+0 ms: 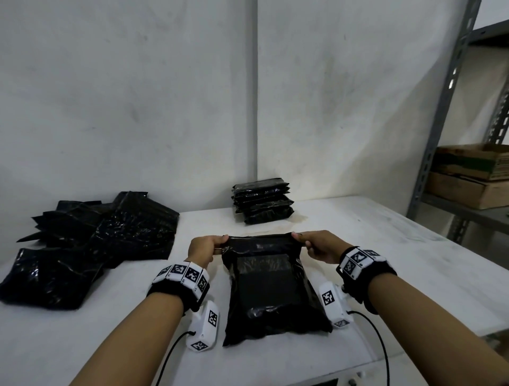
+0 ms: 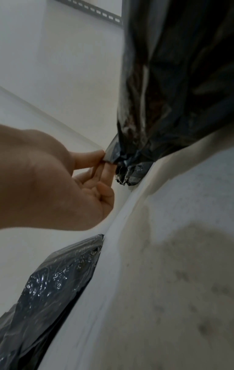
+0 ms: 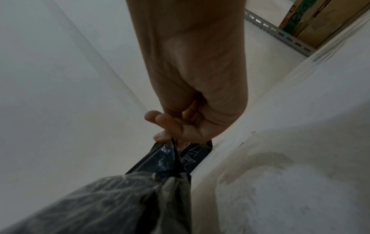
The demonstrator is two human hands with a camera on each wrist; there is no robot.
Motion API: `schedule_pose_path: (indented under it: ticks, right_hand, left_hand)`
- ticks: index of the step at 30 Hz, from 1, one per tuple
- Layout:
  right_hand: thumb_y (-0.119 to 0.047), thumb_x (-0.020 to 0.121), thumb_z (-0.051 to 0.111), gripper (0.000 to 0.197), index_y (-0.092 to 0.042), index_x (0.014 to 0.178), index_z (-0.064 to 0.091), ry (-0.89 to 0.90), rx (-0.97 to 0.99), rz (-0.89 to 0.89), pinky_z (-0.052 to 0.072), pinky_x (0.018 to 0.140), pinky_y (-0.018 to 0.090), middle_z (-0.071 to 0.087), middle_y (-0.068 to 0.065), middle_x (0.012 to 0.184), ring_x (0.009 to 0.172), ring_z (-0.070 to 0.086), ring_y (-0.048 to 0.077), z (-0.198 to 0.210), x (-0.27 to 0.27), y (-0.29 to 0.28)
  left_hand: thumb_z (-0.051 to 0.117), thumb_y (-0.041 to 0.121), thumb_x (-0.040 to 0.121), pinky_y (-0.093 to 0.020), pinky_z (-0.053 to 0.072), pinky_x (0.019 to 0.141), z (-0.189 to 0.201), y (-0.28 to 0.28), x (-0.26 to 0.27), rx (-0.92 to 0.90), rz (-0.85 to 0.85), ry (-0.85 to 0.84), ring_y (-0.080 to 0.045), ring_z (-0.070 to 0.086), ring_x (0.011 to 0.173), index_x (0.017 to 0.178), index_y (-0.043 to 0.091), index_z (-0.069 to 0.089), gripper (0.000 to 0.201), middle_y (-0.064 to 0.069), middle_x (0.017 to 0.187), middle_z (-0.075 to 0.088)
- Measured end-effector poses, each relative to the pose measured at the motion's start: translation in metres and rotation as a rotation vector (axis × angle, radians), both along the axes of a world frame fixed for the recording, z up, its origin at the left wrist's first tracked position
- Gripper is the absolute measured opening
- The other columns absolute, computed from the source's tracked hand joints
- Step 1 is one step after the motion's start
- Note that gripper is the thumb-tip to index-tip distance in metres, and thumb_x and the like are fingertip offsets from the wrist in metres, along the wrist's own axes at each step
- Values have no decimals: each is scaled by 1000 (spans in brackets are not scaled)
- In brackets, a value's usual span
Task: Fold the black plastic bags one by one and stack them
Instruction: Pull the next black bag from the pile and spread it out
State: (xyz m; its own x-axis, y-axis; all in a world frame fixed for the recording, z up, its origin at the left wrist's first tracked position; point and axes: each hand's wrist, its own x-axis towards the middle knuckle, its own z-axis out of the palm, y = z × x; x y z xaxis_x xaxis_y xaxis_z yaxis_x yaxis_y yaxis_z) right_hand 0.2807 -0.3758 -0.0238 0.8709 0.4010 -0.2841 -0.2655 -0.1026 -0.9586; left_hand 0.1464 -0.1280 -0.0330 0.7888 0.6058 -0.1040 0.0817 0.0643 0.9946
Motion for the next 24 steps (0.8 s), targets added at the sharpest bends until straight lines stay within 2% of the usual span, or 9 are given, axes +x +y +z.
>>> schedule_pose_path:
  ticks: [4, 7, 10, 12, 16, 18, 20, 22, 24]
  right_hand:
    - [-13, 87, 69, 9, -7, 94, 67, 67, 77, 5, 48, 46, 12, 63, -2, 68, 46, 58, 1, 3, -2, -2]
    - [-5, 90, 65, 12, 0, 100, 64, 55, 136, -18, 53, 50, 15, 68, 7, 83, 57, 68, 5, 4, -4, -1]
    - [-1, 94, 58, 15, 7, 107, 58, 97, 183, -13, 55, 52, 16, 67, 16, 90, 64, 71, 11, 4, -4, 0]
    - [0, 97, 51, 14, 8, 109, 54, 135, 222, 3, 55, 52, 17, 64, 20, 102, 64, 72, 14, 5, -5, 4]
    - [0, 100, 44, 27, 11, 125, 44, 161, 263, 16, 56, 52, 20, 51, 22, 126, 67, 73, 20, 5, -3, 9]
    - [-1, 102, 39, 20, 7, 120, 44, 163, 236, 74, 58, 56, 23, 50, 23, 126, 73, 74, 24, 6, -6, 7]
    - [1, 102, 36, 14, 7, 110, 45, 150, 212, 136, 60, 63, 28, 54, 20, 120, 93, 70, 31, 9, -11, 4]
    - [3, 102, 34, 17, 5, 94, 49, 141, 204, 153, 60, 71, 31, 57, 16, 104, 112, 59, 37, 11, -16, 1]
    - [1, 102, 36, 22, 0, 84, 49, 140, 196, 181, 58, 75, 31, 59, 15, 101, 113, 58, 37, 11, -18, -1]
  left_hand:
    - [71, 16, 82, -23, 39, 61, 1, -2, 0, 19, -18, 0, -18, 55, 71, 96, 2, 70, 19, -6, 85, 66]
    - [71, 14, 83, -18, 31, 43, 0, -2, 3, -6, 11, 30, -10, 38, 48, 93, 0, 68, 18, -3, 70, 56]
    - [65, 7, 88, -13, 36, 33, -1, -6, 7, -155, -36, 31, -4, 47, 34, 87, -5, 62, 12, -4, 58, 58]
    - [56, 1, 93, -12, 48, 41, -1, -11, 9, -263, -74, -6, -7, 62, 42, 84, -5, 57, 11, -8, 67, 63]
    - [44, -1, 98, -19, 57, 57, 3, -13, 5, -392, -208, -42, -20, 71, 62, 95, -10, 54, 14, -17, 88, 66]
    - [41, -2, 98, -25, 58, 76, 3, -10, 3, -417, -249, -21, -27, 70, 81, 111, -14, 51, 20, -21, 103, 63]
    - [41, -3, 98, -32, 49, 93, 2, -7, 3, -414, -291, -4, -29, 64, 93, 120, -16, 46, 26, -23, 109, 60]
    - [41, -3, 98, -35, 43, 100, 3, -7, 3, -405, -318, 1, -30, 62, 95, 122, -18, 45, 28, -24, 113, 58]
    - [41, -3, 98, -34, 43, 100, 3, -7, 3, -386, -322, -5, -29, 61, 93, 119, -17, 48, 26, -25, 118, 56]
